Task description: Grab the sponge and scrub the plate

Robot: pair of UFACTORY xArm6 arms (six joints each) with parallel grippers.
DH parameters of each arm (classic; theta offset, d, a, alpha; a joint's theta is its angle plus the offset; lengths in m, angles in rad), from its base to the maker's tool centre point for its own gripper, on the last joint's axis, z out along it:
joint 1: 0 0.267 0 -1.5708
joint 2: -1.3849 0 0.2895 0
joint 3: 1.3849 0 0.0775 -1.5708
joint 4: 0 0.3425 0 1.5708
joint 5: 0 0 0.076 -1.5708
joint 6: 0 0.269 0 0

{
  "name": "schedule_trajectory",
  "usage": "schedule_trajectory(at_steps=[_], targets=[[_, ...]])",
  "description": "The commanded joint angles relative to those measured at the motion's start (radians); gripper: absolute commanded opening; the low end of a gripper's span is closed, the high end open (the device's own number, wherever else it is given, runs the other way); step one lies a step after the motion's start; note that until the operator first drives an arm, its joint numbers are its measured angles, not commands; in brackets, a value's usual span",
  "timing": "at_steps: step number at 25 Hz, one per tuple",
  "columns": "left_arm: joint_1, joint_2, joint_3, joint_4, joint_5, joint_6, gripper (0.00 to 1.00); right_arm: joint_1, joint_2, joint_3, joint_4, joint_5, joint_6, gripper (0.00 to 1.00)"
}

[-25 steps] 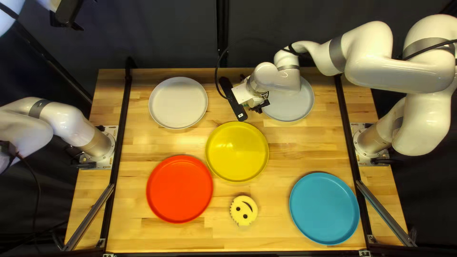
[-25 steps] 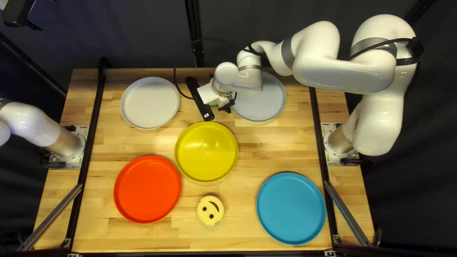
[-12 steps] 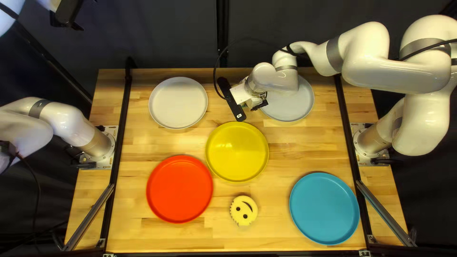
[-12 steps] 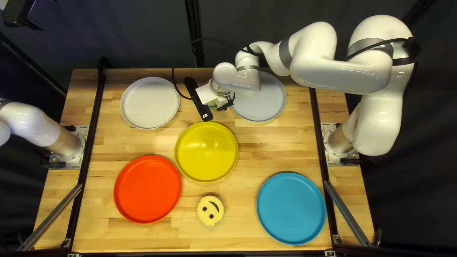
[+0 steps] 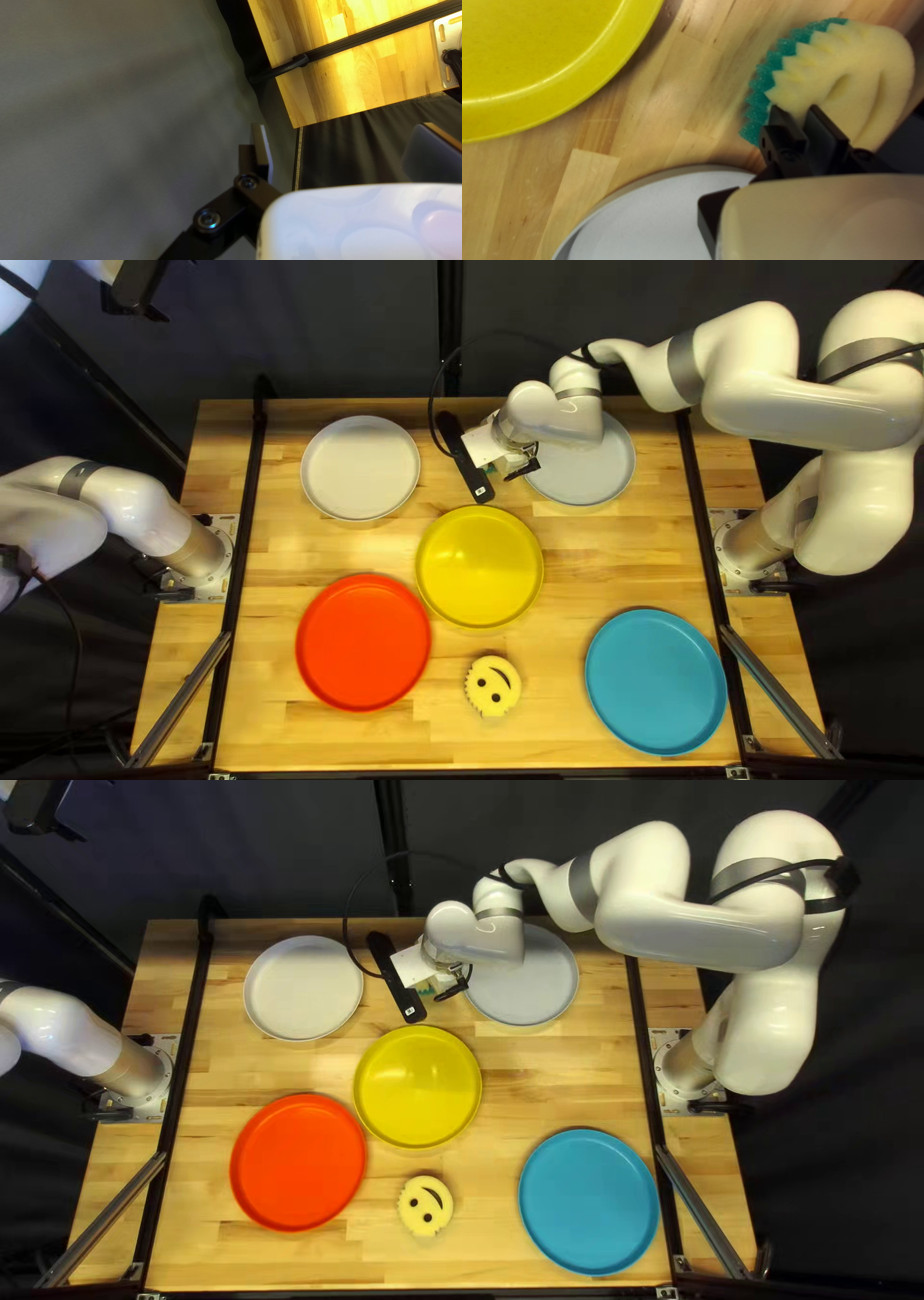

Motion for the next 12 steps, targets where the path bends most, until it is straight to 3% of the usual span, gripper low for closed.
schedule_trajectory(at_steps=[1, 12], targets=[[0.0, 0.0, 0.0, 0.0, 0.0, 0.0, 1.0, -0.012, -0.069, 0.042, 0.056, 0.046, -0.018, 0.0], [0.0, 0.0, 0.0, 0.0, 0.0, 0.0, 1.0, -0.023, -0.225, 0.206, 0.155, 0.056, 0.014, 0.0]])
